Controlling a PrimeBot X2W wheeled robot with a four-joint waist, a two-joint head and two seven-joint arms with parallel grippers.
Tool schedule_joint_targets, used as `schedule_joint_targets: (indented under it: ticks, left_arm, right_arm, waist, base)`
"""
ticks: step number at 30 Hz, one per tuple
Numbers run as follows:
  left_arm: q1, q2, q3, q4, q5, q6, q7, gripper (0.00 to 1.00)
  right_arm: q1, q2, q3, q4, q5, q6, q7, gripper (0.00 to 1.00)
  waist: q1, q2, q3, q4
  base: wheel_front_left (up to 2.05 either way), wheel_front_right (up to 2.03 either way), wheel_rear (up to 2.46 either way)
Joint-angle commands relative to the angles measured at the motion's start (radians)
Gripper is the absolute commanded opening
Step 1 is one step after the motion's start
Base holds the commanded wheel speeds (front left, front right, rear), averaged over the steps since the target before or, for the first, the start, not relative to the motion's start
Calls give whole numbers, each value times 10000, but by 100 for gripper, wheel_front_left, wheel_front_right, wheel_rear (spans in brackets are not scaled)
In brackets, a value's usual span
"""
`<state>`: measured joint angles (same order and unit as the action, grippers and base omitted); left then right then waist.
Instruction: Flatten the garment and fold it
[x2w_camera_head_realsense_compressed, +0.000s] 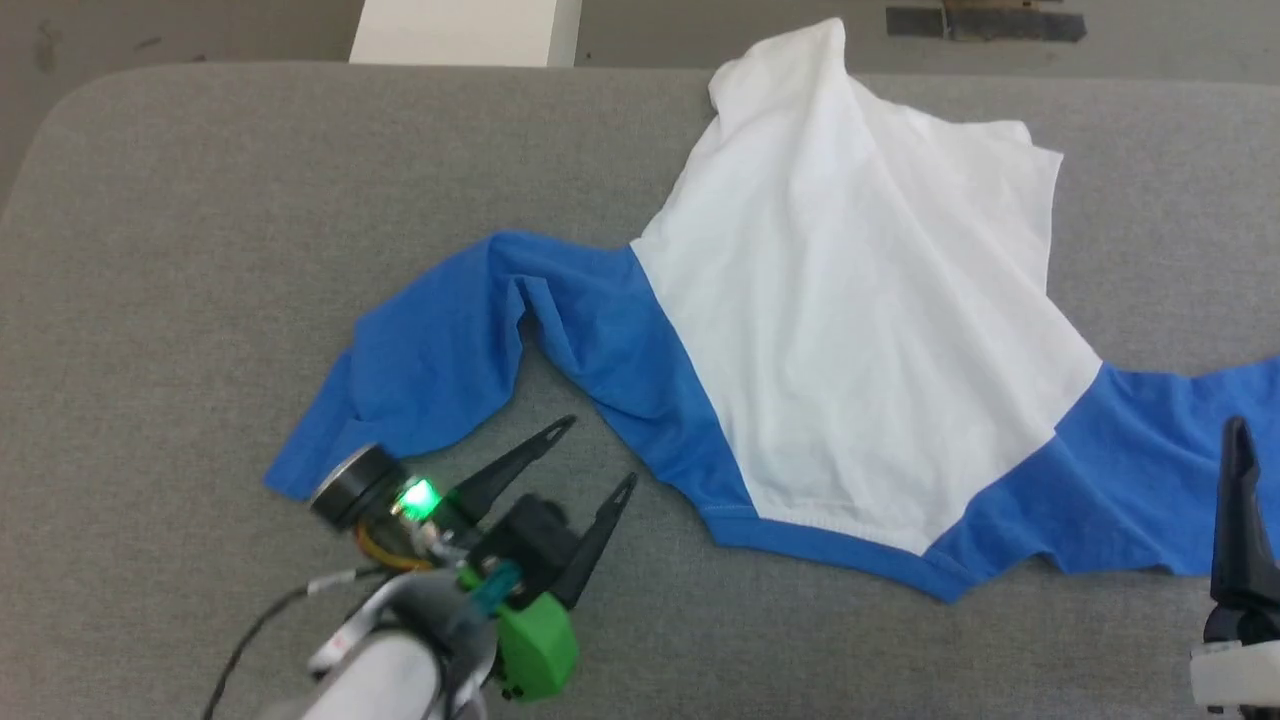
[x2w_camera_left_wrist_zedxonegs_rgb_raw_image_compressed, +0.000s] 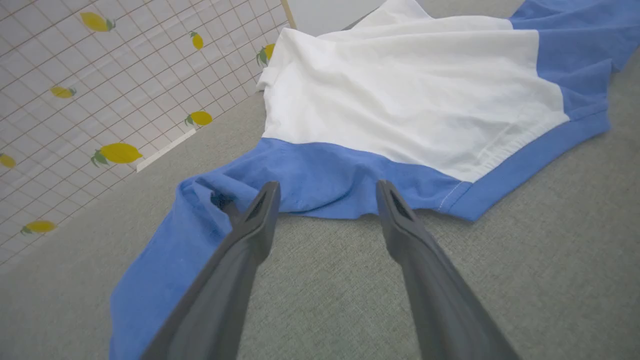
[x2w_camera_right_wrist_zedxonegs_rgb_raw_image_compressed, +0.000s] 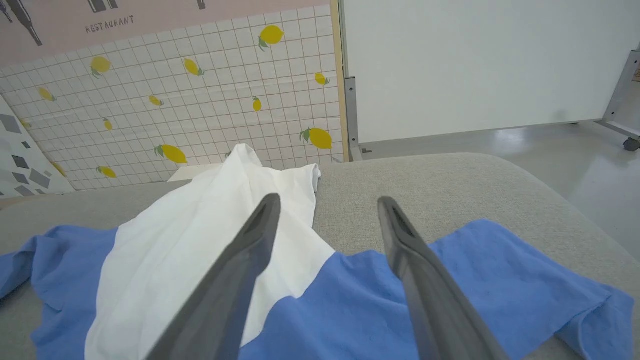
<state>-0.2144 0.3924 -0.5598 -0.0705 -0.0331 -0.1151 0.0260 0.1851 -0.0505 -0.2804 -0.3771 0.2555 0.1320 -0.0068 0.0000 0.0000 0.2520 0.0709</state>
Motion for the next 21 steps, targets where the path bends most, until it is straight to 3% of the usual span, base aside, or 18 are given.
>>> schedule_joint_targets:
  ticks: [1, 6, 10, 21]
  left_arm:
    - [-546, 210, -394, 170, 95, -94, 241, 100]
    - [-2433, 1232, -2937, 993, -237, -149, 906, 100]
    - [-3433, 1428, -4013, 1557, -758, -152, 878, 100]
    - [-4314, 981, -4183, 3005, -898, -26, 366, 100]
  right_arm:
    - [-201, 2, 41, -102, -27, -13, 35, 100]
    - [-371, 2, 178, -332, 56, -13, 60, 100]
    - [-374, 2, 213, -447, 119, -13, 62, 100]
    - [-376, 2, 292, -519, 244, -13, 67, 100]
  waist:
    - [0, 0, 323, -11]
    - [0, 0, 704, -161]
    - [0, 0, 968, -268]
    - [0, 0, 1447, -404]
  base:
    - [0, 0, 0]
    - [0, 0, 0]
    - [0, 0, 0]
    - [0, 0, 0]
